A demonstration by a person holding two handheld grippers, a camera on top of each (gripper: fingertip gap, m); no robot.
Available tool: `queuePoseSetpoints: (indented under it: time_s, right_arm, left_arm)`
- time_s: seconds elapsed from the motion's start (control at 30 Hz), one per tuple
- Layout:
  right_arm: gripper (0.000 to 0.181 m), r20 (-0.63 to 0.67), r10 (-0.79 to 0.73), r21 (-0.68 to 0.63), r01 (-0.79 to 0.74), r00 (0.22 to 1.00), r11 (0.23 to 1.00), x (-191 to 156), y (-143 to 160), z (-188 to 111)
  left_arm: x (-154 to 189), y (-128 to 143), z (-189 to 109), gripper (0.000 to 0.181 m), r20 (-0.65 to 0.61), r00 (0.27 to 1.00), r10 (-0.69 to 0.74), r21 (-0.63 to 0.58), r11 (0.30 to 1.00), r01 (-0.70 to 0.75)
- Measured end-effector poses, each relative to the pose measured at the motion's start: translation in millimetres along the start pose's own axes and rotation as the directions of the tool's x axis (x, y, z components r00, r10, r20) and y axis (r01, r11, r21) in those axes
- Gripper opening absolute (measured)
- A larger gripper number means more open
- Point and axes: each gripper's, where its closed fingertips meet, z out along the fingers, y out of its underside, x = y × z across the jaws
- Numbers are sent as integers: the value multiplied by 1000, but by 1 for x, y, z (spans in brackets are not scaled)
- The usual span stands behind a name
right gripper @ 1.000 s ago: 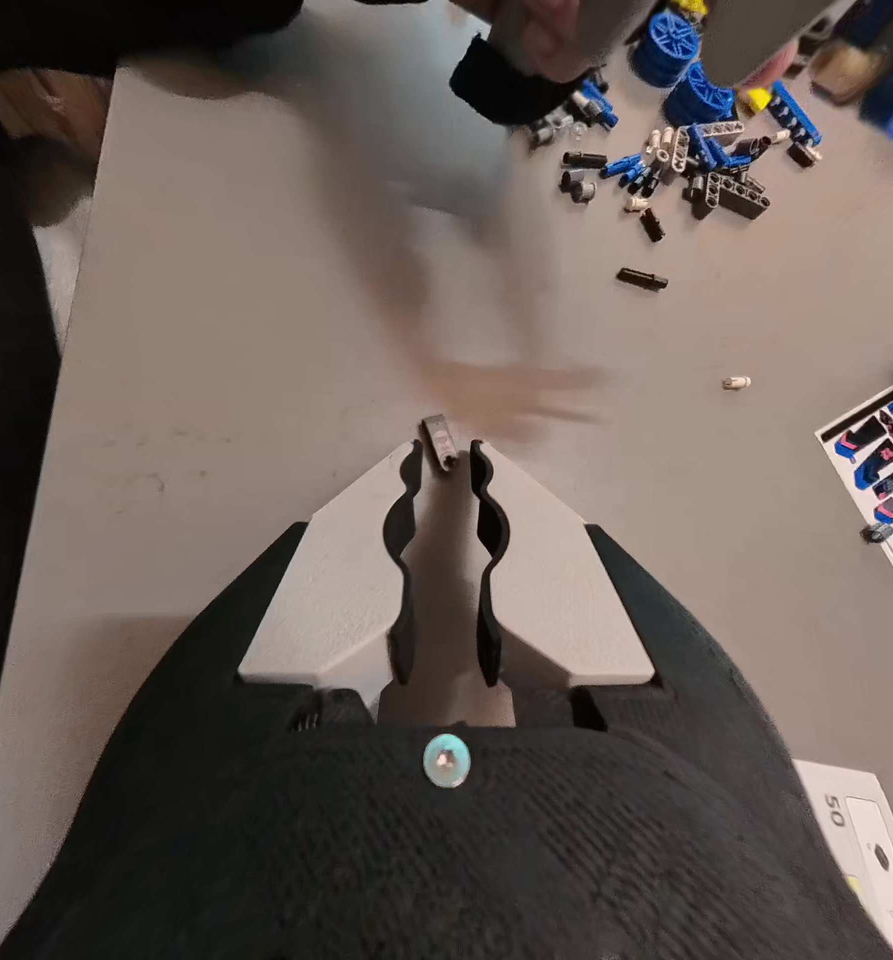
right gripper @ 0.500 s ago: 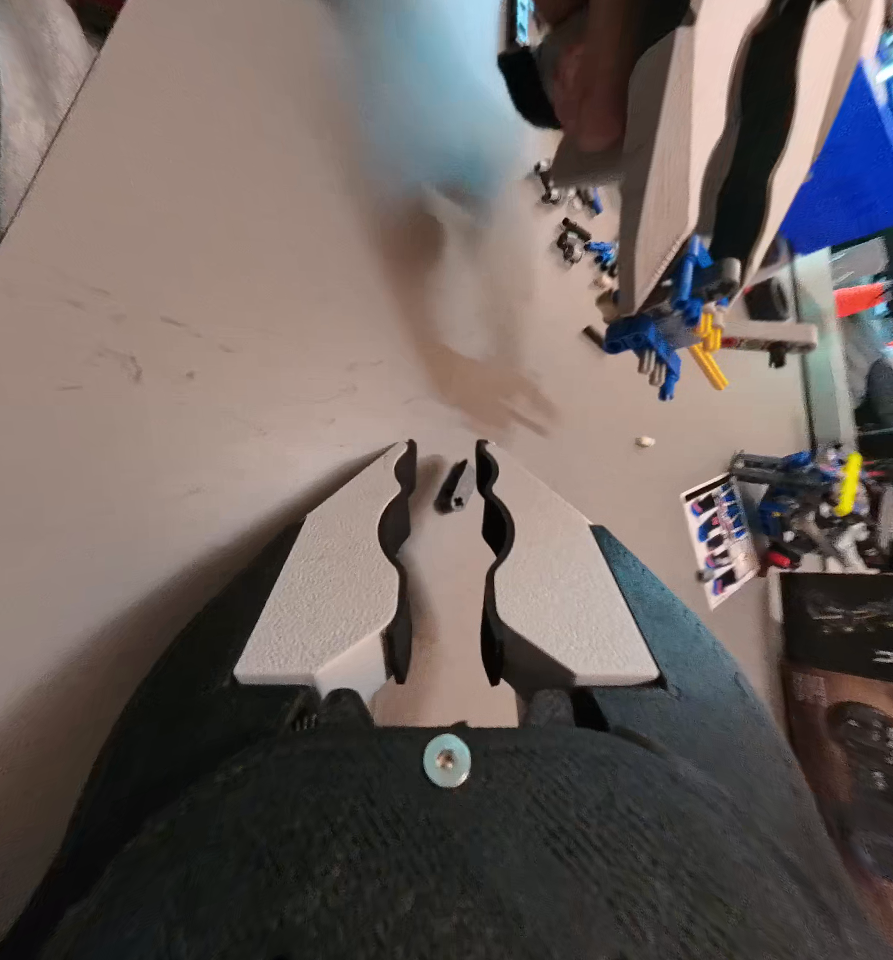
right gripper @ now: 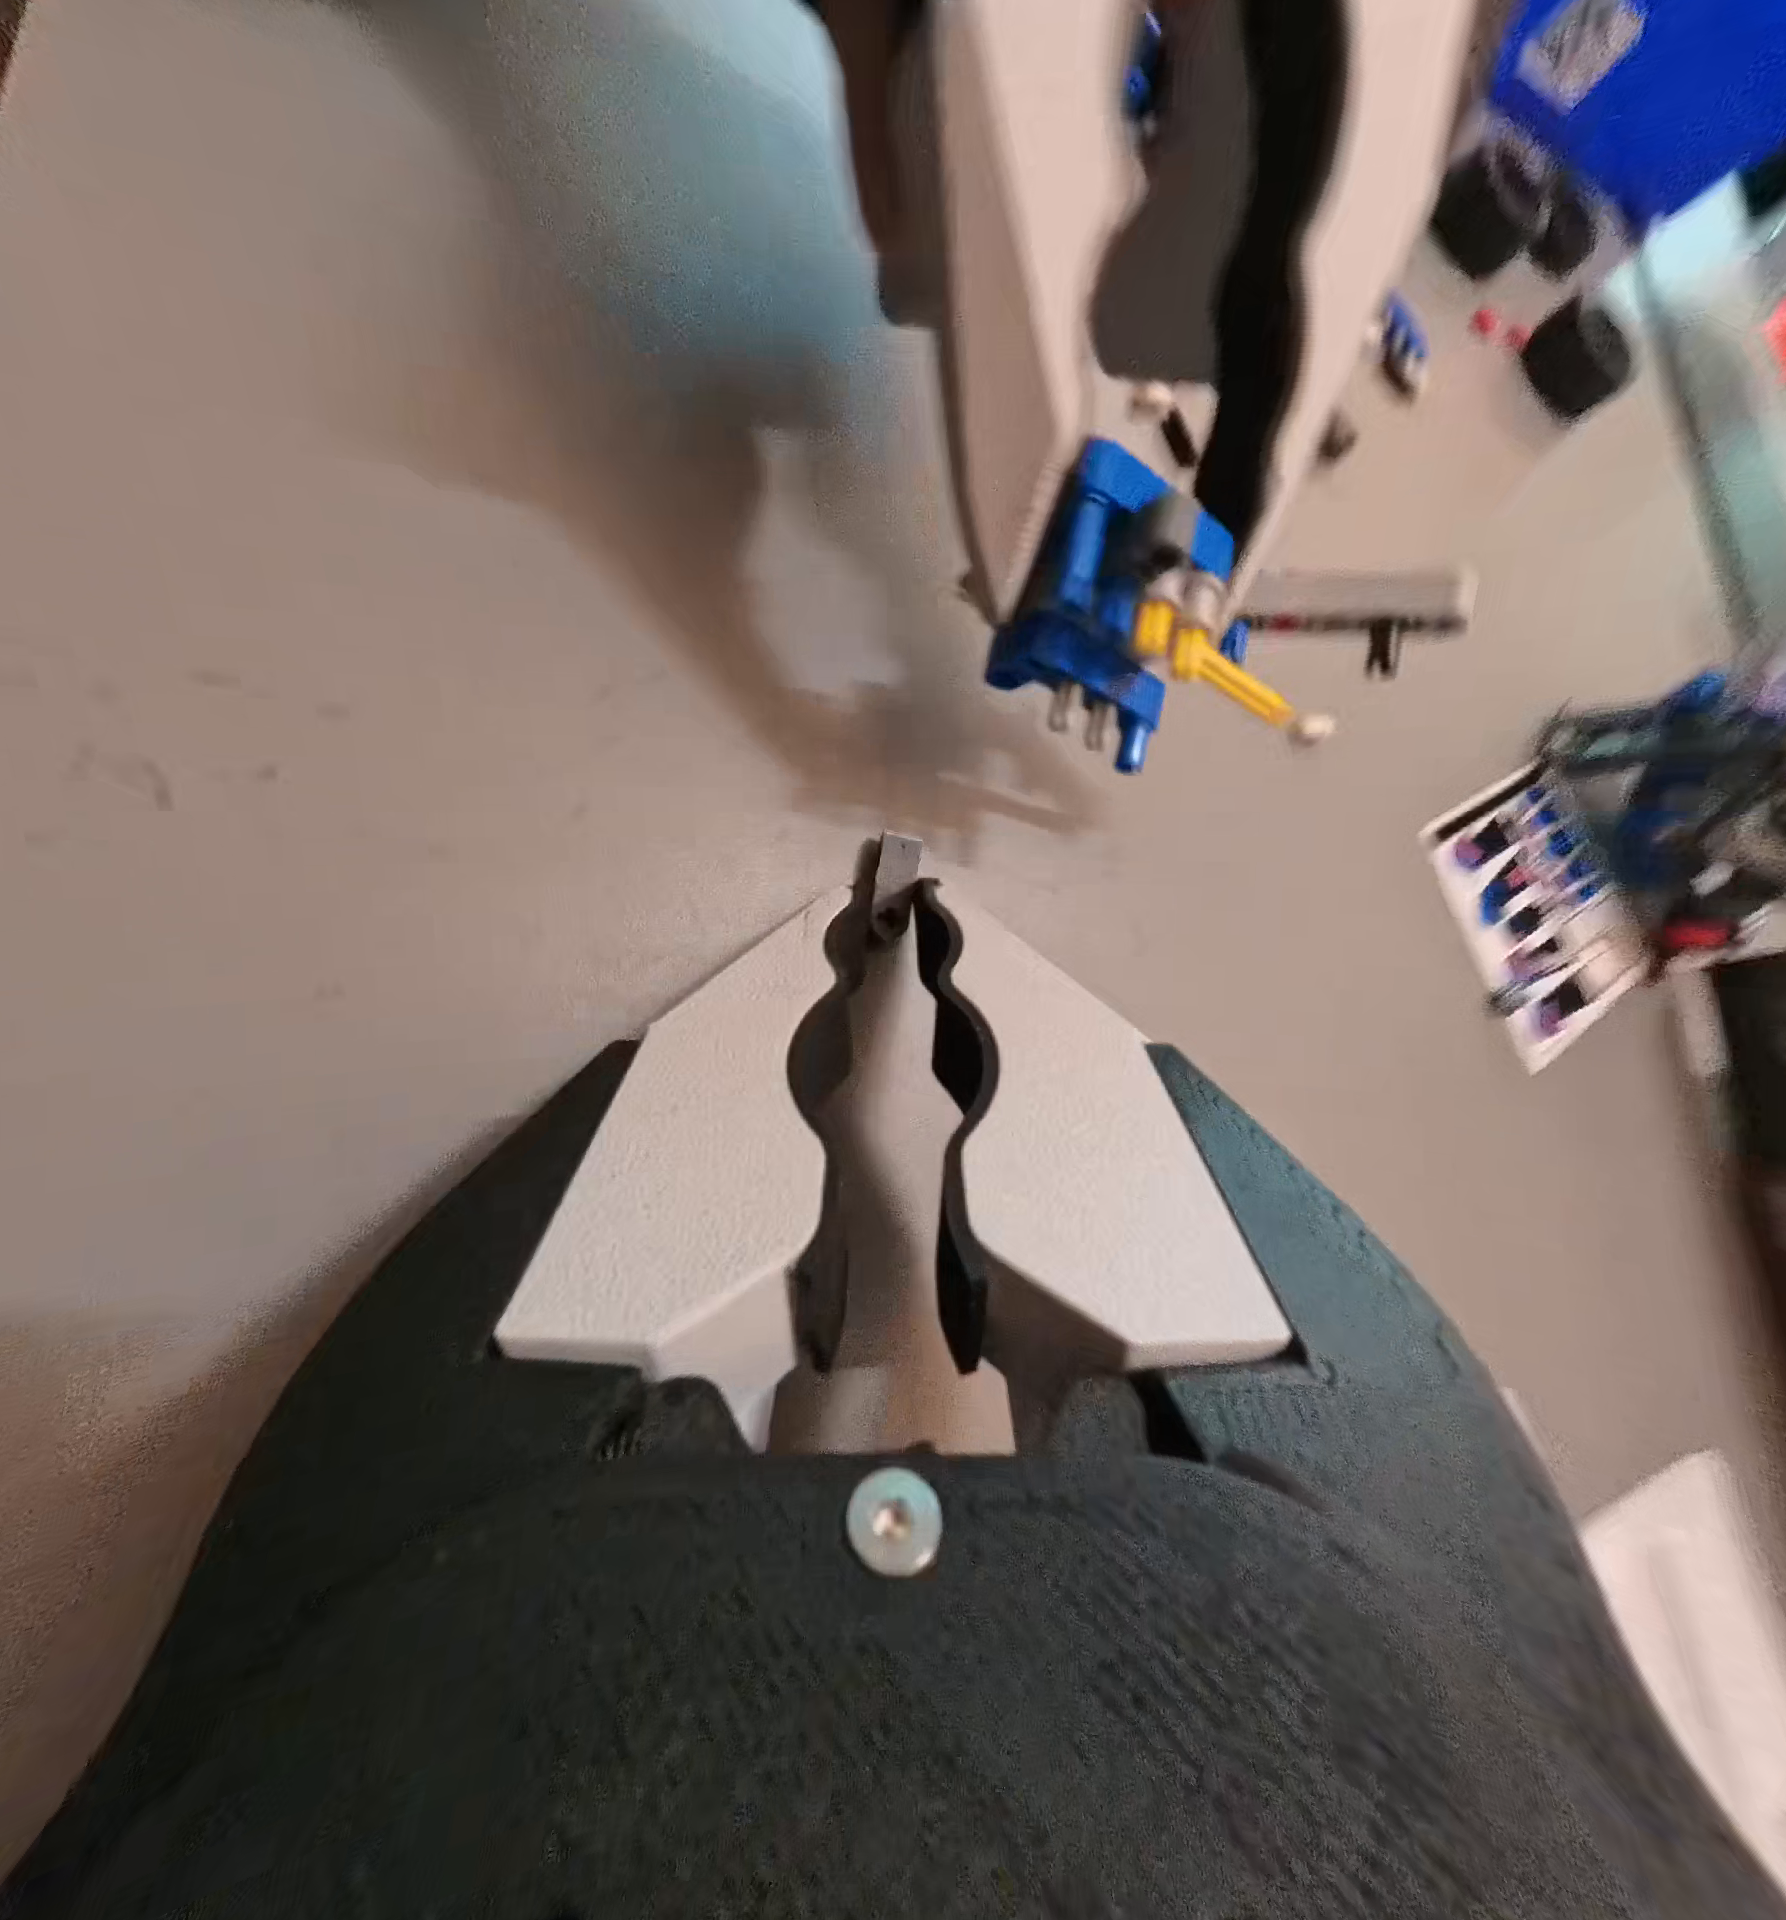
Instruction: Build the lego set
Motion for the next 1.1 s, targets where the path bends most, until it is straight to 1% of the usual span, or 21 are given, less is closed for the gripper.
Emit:
queuePoseSetpoints:
  time_s: [0.07,0.13,0.17,0.23,0.3,0.37,0.4,0.43,0.47,0.53,0.6,0.63,0.67,0.7,0.73,0.77,0.87,0.97,1.03,1.1]
  right_arm:
    - [7,-88,-216,-15,215,972,976,2,0,0]
    - [7,-159,-363,-49,360,918,932,3,0,-1]
    - [7,-176,-404,-51,401,898,915,2,-1,-1]
    - [8,-183,-419,-36,420,889,907,-2,-2,-3]
    - [14,-189,-387,-6,393,902,919,-4,-4,-6]
    - [19,-168,-346,37,357,923,933,-9,-7,-10]
    - [25,-155,-317,61,329,936,942,-11,-8,-12]
    - [25,-146,-278,78,292,949,953,-12,-9,-15]
    - [25,-131,-224,85,236,966,968,-11,-8,-16]
    - [25,-84,-52,78,58,995,995,-7,-2,-16]
    - [31,-57,116,58,-113,992,992,1,1,-14]
    - [35,-27,155,47,-154,988,987,-1,1,-12]
    - [34,-22,175,39,-175,984,984,0,1,-10]
    - [28,-36,184,23,-183,982,983,2,2,-8]
    - [17,-14,174,15,-174,985,985,-1,2,-6]
    - [6,18,139,14,-139,990,990,-6,1,-5]
    - [6,-51,5,-18,-6,999,1000,-3,2,-4]
    - [6,-97,-121,-20,120,988,993,-8,-1,-4]
    - [5,-142,-252,-44,248,957,968,-10,-2,-6]
    - [6,-234,-425,-116,409,875,905,-6,-2,-8]
  left_arm:
    - [-1,-2,0,31,3,1000,1,6,1000,-2]
    - [-1,-3,1,31,13,1000,11,-2,1000,-11]
    - [-2,-2,1,31,19,1000,18,-13,1000,-18]
    - [-3,-2,2,31,34,999,35,-38,999,-33]
    - [-3,-4,3,31,44,998,46,-53,998,-44]
    - [-1,-6,5,31,45,997,57,-58,997,-54]
    - [0,-6,6,31,46,997,60,-65,996,-57]
    - [1,-5,6,31,48,997,67,-78,995,-63]
    - [2,-3,7,31,47,996,81,-96,992,-76]
    - [1,2,8,31,53,992,111,-146,984,-103]
    - [-1,5,8,31,58,989,137,-185,975,-124]
    - [-2,6,9,31,55,989,139,-194,973,-126]
    - [-2,6,9,31,52,989,138,-195,973,-126]
    - [-2,6,10,31,49,989,136,-192,973,-125]
    - [-2,5,10,31,47,990,135,-190,974,-124]
    - [-2,5,10,31,45,990,135,-188,974,-124]
    - [-2,4,10,31,41,989,140,-190,973,-130]
    - [1,3,9,31,33,988,148,-186,973,-140]
    - [5,5,9,31,6,990,144,-191,972,-140]
    - [3,11,9,31,8,993,115,-226,968,-110]
